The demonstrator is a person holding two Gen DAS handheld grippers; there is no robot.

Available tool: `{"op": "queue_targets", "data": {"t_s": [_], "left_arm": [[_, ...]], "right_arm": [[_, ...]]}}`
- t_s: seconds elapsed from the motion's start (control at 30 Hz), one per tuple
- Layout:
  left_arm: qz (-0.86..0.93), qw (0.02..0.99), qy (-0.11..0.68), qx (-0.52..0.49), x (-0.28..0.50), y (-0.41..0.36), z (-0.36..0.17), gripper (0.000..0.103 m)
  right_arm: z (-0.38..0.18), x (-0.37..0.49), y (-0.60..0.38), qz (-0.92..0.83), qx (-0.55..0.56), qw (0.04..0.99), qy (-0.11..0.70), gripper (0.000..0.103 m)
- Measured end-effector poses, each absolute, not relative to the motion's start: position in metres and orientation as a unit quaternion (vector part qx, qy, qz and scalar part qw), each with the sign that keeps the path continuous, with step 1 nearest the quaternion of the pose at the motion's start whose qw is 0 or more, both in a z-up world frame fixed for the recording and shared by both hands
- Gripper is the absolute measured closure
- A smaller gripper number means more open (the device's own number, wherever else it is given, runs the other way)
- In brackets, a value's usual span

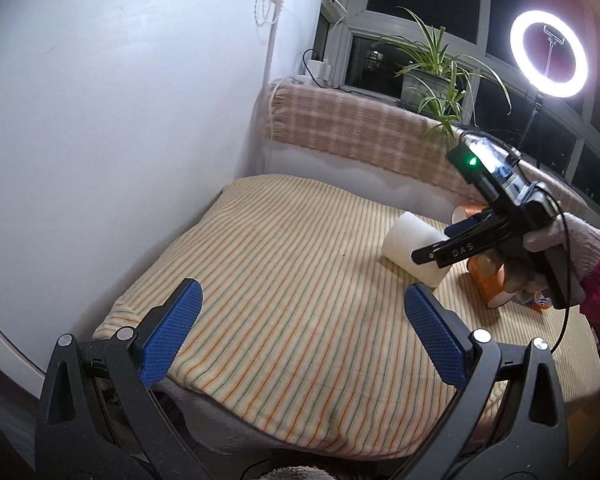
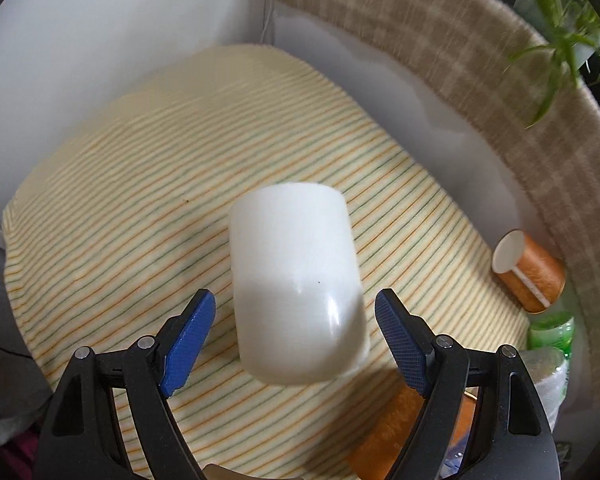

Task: Flip cup upright
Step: 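Move the right tool to the white cup and close around its body, then lift the white cup with the right tool and carry it toward the left tool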

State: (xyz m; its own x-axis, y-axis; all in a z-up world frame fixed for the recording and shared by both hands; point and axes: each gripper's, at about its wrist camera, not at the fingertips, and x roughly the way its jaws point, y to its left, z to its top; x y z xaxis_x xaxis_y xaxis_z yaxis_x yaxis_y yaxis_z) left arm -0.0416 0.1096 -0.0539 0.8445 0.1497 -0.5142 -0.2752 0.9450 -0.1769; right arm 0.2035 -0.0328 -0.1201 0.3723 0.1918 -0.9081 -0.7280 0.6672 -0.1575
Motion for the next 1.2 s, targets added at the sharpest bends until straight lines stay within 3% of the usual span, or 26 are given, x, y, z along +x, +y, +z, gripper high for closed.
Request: {"op": "queue_targets", "data": {"t_s": [0.43,1.2], "left_arm": [[0.114,0.952,0.261,-0.116,-0.040,0.105,-0.053,0.001],[0.070,0.952,0.280,-0.098,-0.026,0.077,-0.055,0.001]], "right_arm": [[-0.132,0.211,-0.036,0.292,-0.259,0.783,0.485,0.028],[-0.088,0.096,-0.148,0.297,-0.019,0.868,0.398,0.029]]}}
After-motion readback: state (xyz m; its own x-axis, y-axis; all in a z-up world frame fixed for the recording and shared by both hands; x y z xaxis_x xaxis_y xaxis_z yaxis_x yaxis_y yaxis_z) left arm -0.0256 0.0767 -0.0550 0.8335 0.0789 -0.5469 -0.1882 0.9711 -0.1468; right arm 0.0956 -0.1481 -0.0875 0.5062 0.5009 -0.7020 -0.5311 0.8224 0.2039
